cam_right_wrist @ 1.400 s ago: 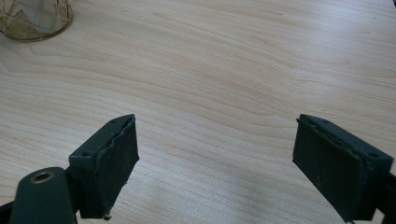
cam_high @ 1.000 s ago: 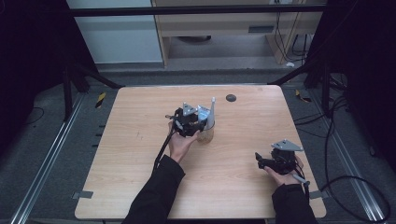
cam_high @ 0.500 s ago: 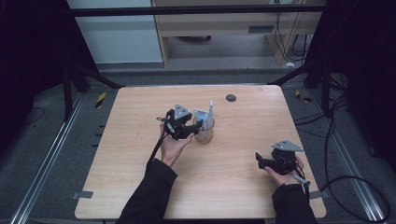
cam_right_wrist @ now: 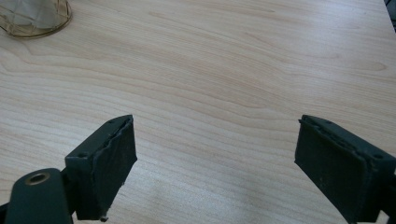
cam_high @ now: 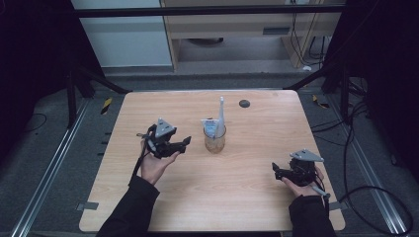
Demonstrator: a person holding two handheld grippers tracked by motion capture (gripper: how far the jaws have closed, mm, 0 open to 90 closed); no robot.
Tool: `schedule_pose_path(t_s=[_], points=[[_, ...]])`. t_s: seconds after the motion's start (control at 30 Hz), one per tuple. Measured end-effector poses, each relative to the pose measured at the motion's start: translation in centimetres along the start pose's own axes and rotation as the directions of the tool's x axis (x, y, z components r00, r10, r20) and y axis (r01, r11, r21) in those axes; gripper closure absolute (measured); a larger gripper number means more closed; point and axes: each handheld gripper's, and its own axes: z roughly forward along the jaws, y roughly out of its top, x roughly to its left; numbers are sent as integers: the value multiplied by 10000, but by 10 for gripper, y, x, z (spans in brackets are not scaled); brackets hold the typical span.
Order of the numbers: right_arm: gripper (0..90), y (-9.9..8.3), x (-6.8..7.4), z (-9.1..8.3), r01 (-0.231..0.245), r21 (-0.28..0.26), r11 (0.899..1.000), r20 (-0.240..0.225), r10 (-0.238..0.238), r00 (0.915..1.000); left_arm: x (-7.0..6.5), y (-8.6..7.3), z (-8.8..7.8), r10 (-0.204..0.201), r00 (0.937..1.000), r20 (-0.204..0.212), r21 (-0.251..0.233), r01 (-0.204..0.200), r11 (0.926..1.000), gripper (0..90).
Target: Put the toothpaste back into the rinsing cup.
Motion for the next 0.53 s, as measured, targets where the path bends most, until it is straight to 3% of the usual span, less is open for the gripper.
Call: schedule_pose_path(t_s=[0.23, 0.53], points=[[115, -2, 0, 0, -70, 95, 9999, 14, 70, 10000, 15, -42, -22, -176, 9997, -169, 467, 184, 9987, 303], [107, -4, -1, 0, -70, 171, 9998, 24, 70, 10000, 36, -90, -39, -880, 9939, -662, 839, 934, 9921, 285]])
